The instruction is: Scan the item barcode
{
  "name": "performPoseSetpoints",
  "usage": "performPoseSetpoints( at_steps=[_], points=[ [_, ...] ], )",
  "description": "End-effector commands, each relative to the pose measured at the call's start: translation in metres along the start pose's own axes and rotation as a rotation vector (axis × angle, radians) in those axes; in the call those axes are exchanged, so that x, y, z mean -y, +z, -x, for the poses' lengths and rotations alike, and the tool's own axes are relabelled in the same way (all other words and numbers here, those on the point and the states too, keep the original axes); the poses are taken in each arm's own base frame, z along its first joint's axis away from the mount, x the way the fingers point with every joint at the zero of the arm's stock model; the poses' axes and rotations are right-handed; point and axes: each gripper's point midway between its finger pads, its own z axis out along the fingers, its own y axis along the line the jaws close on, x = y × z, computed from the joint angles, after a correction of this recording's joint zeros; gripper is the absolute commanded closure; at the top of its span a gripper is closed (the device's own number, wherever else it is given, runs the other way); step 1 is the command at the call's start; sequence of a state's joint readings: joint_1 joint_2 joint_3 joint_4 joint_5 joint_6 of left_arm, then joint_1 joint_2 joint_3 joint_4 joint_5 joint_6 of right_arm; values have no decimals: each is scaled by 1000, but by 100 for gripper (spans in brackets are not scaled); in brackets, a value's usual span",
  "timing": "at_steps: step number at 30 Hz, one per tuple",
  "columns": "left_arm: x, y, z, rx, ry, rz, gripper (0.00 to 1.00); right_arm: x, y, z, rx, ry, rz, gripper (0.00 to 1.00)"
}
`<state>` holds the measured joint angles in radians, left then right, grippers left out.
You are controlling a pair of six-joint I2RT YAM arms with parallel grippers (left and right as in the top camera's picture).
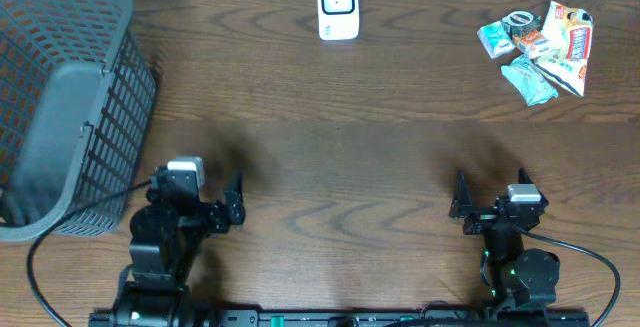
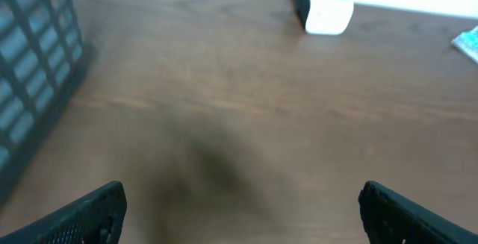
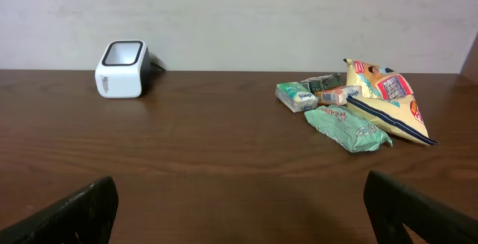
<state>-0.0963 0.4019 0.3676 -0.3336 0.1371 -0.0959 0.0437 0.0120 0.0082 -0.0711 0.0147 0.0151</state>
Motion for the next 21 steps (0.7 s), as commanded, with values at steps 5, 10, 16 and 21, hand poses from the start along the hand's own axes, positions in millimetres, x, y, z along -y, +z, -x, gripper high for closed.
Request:
performPoseSetpoints(
  at_steps=[5,10,16,21],
  points=[
    [0,-8,-12,91,26,-18,2,-1,0,-1,0,13,5,1],
    [-3,-5,-24,117,28,-21,2,-1,0,-1,0,13,5,1],
    [-10,1,-19,221,25,-6,2,-1,0,-1,0,13,5,1],
    [-14,1,-10,306,27,1,2,-1,0,-1,0,13,5,1]
  ],
)
